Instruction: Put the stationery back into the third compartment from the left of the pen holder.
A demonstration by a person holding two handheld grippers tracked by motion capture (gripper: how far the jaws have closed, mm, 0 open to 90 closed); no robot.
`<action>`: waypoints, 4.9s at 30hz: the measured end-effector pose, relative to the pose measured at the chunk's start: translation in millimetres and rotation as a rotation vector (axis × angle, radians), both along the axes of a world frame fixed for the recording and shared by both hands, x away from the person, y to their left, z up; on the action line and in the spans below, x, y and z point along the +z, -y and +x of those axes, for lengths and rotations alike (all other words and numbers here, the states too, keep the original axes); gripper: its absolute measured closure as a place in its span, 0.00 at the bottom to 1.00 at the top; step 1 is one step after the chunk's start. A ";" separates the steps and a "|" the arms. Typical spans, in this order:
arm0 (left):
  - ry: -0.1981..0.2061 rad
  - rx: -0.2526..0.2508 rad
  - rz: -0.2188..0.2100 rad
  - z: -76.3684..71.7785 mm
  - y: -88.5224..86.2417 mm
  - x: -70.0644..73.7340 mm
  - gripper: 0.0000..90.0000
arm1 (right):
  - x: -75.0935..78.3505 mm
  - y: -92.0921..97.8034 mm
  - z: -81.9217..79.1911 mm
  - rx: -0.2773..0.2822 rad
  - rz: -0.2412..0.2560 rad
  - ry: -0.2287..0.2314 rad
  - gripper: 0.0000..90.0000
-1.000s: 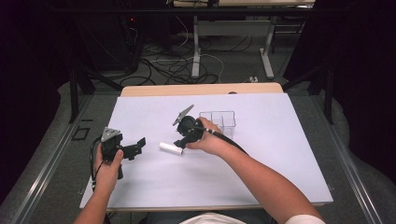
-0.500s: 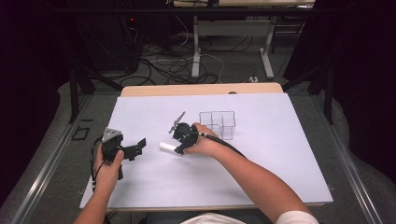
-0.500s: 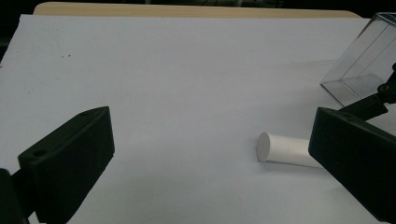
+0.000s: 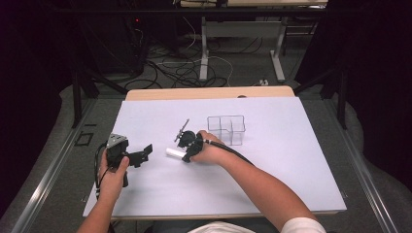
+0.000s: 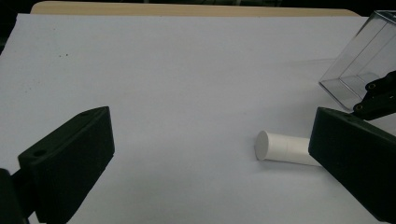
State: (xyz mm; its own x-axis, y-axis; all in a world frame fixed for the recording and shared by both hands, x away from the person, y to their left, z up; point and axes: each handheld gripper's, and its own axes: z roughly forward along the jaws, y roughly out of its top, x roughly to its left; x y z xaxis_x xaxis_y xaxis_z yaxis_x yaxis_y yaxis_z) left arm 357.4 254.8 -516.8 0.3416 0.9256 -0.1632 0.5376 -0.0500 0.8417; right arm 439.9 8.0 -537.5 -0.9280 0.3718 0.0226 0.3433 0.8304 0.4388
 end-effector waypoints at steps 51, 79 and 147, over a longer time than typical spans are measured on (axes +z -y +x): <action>-0.013 -0.048 -0.073 -1.8 12.2 0.8 0.00 | 33.4 78.2 -52.0 -0.190 0.364 0.233 0.79; 0.069 -0.078 -0.188 -8.5 65.5 30.0 0.14 | 37.7 184.3 -85.4 -0.385 0.581 0.481 0.79; -0.113 -0.325 -0.508 34.3 203.9 56.1 0.73 | 46.1 164.2 -96.6 -0.365 0.660 0.496 0.79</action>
State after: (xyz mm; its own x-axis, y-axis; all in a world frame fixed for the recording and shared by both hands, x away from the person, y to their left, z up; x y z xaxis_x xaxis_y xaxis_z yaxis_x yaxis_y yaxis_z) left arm 391.7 51.0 -460.7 0.5480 0.5742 -0.6083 0.6497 0.1658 0.7419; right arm 343.3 -156.2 -491.4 -0.7144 0.6988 -0.0358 0.1806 0.2337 0.9554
